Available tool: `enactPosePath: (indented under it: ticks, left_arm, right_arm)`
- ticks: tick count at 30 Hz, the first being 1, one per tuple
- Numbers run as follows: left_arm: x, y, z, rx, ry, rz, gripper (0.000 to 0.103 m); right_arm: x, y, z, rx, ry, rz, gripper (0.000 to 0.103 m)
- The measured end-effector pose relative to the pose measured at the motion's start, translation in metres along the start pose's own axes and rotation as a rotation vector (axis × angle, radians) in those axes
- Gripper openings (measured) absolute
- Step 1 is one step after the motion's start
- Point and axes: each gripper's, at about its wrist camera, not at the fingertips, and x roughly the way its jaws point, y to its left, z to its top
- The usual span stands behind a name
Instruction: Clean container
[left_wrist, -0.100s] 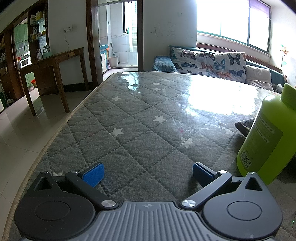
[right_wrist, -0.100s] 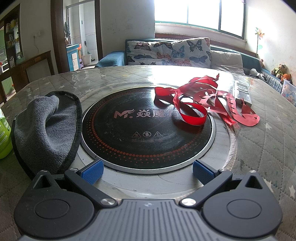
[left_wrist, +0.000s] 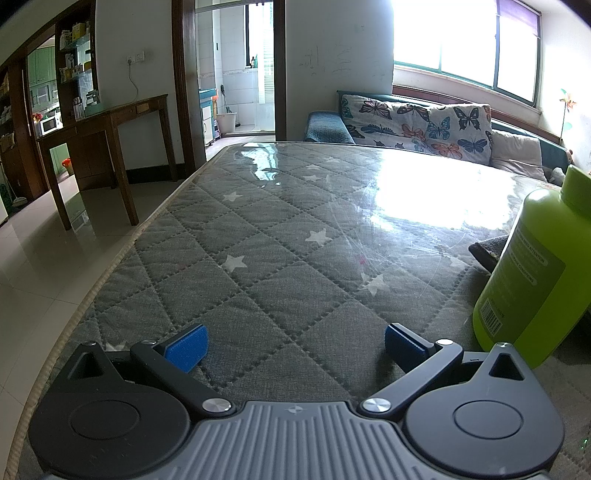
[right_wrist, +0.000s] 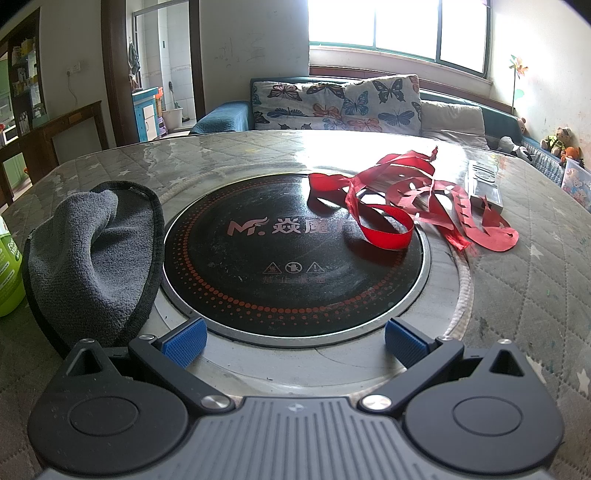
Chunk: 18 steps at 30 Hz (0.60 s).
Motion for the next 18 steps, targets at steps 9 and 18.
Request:
enactPosePath:
  ticks: [9, 18]
  left_arm:
    - [-0.0059, -0.0017, -0.0023, 0.005, -0.001, 0.004, 0.103]
    - [-0.0050, -0.0024, -0.0016, 0.015, -0.001, -0.012, 0.103]
  right_arm:
    - [-0.0004, 0.0000, 0.0001, 0.000, 0.000, 0.000, 0.103]
    - [0.0003, -0.0003, 0.0000, 0.000, 0.000, 0.000, 0.103]
